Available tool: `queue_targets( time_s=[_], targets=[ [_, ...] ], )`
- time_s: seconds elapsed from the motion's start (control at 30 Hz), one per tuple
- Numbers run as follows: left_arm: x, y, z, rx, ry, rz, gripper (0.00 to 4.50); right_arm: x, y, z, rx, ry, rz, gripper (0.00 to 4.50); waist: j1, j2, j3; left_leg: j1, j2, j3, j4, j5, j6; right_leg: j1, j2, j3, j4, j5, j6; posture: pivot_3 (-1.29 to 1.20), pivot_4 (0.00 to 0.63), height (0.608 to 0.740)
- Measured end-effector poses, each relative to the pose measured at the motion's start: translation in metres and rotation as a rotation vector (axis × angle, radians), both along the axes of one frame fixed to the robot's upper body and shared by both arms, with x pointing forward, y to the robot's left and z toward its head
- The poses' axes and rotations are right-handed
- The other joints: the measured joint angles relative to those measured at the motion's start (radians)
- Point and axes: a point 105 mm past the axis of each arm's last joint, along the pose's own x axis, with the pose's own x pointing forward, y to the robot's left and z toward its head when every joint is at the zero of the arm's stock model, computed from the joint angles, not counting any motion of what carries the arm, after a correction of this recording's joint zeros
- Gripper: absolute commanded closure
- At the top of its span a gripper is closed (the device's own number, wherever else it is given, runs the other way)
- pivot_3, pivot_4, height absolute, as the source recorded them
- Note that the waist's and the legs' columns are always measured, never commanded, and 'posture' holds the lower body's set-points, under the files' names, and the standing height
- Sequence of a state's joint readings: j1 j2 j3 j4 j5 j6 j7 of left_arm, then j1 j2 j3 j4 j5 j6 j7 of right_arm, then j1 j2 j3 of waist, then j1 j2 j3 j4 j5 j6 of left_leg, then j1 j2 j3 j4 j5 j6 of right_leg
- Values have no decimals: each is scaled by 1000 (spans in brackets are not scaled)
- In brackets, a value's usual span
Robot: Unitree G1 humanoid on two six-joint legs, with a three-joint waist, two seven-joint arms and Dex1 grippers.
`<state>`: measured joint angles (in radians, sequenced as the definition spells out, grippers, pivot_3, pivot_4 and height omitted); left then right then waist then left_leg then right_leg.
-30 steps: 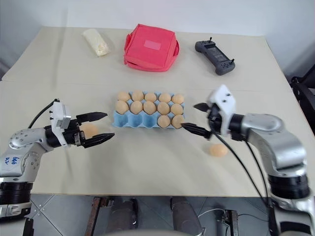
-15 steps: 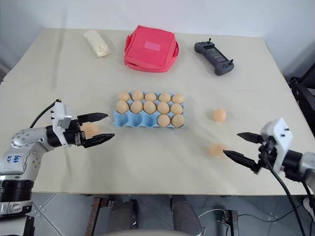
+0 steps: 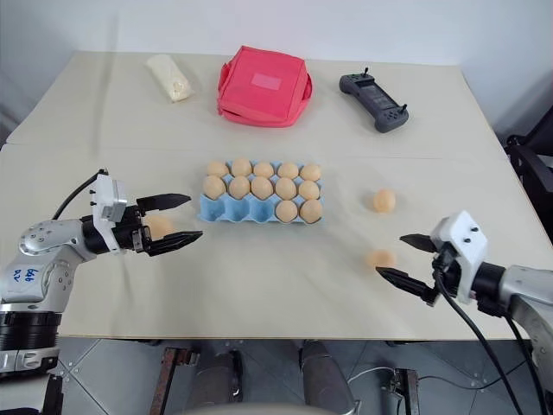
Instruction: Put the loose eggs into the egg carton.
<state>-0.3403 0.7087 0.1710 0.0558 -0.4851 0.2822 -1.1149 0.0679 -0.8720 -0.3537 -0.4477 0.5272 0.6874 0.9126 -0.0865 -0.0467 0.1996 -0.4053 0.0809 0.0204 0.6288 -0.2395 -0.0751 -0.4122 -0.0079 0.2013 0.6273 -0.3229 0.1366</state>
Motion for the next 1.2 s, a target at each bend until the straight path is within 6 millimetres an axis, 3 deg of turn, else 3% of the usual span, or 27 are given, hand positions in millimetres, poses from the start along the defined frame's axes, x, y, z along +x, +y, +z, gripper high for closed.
queue_targets(
  time_s=[0.33, 0.57, 0.73, 0.93, 1.07, 1.2],
  targets=[
    [-1, 2, -4, 0, 10, 16, 0, 16, 2, -27, -65, 66, -23, 57, 2, 0, 0, 0, 0, 0, 0, -1, 0, 0, 0, 0, 0, 0, 0, 0, 150, 740],
    [-3, 4, -7, 2, 19, 29, 0, 18, 5, -33, -49, 90, -28, 2251, 1, 0, 0, 0, 0, 0, 0, -1, 0, 0, 0, 0, 1, 0, 1, 0, 150, 740],
    [-5, 4, -5, 11, 8, 33, 0, 24, 17, -12, -21, 37, 9, 2703, -1, 0, 0, 0, 0, 0, 0, -1, 0, 0, 0, 0, 1, 0, 1, 0, 150, 740],
    [-7, 7, -7, 13, 15, 51, 0, 43, 46, 33, 25, -102, 75, 2742, -4, 0, 0, 0, 0, 1, 1, -1, 0, 0, 0, 0, 1, 1, 1, 0, 150, 740],
    [-7, 9, -7, 12, 13, 64, 0, 59, 96, 55, 117, -190, 181, 2742, -16, 0, 0, 0, 0, 0, 0, 0, 0, -1, 0, 0, 2, 1, 1, 0, 150, 740],
    [-9, 10, -3, 15, -5, 76, 0, 72, 140, 52, 183, -186, 251, 2742, -24, 0, 0, -1, 0, 0, -2, -1, -1, -2, 0, -1, 1, 8, 15, 0, 150, 740]
  ],
)
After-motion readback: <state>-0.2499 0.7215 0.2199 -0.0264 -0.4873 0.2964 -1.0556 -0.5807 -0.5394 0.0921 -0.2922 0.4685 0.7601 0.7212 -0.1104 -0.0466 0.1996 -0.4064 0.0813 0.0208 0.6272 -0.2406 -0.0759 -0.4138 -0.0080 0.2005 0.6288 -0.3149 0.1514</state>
